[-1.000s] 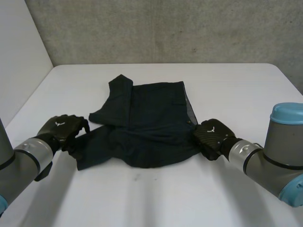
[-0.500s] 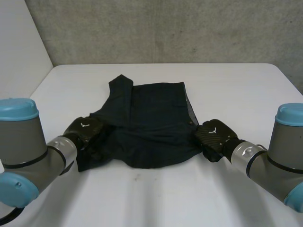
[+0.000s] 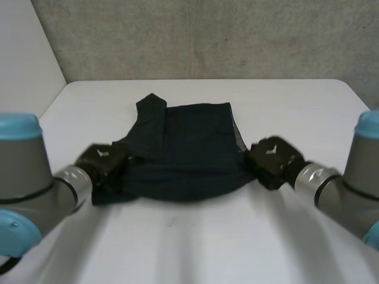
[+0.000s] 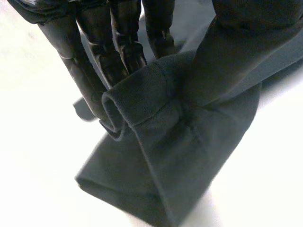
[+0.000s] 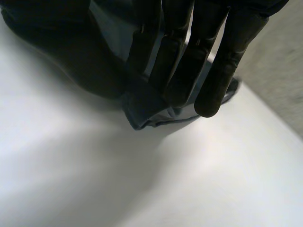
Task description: Fold the shorts.
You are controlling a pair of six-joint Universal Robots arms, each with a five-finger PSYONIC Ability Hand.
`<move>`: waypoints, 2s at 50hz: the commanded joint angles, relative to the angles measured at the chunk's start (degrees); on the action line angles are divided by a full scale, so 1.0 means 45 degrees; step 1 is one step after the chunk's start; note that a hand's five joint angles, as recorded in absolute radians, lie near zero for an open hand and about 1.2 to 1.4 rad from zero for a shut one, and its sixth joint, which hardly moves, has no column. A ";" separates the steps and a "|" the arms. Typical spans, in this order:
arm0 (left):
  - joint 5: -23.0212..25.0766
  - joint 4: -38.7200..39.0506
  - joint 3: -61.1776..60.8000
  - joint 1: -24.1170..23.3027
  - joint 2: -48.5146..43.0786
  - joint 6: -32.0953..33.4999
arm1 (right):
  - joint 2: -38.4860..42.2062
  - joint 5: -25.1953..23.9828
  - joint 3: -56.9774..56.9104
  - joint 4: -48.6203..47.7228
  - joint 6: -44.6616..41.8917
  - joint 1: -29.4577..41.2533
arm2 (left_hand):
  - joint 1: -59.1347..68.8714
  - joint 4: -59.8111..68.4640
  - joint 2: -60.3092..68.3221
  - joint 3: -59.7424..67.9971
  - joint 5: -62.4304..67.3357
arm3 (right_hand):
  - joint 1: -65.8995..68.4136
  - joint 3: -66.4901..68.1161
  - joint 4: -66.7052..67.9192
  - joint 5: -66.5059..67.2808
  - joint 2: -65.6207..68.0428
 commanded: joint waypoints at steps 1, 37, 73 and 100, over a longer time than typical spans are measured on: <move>-0.0455 -0.2498 0.2109 -0.0304 0.4146 -0.0026 | -0.2566 0.0849 -0.2907 0.2905 0.0096 -0.0106 | 0.3669 0.2626 0.2668 0.2770 0.3237 | 0.6464 0.2660 0.2641 0.3105 0.2920; -0.0806 -0.3476 0.2932 -0.0675 0.3075 -0.0144 | -0.1982 0.0107 -0.1311 0.3884 0.7672 0.0460 | 0.3669 0.2626 0.2668 0.2770 0.3237 | -0.5784 -0.9588 -0.9607 -0.9142 -0.9327; -0.0787 -0.3066 0.2971 -0.0460 0.4697 -0.0905 | 0.1163 0.3876 -0.0176 -0.1390 0.7031 0.4464 | 0.3669 0.2626 0.2668 0.2770 0.3237 | 0.6464 0.2660 0.2641 0.3105 0.2920; -0.0572 -0.3789 -0.0094 -0.0187 0.5283 -0.0769 | -0.4287 0.2314 -0.2989 0.6442 -0.1446 0.1359 | 0.3669 0.2626 0.2668 0.2770 0.3237 | 0.6464 0.2660 0.2641 0.3105 0.2920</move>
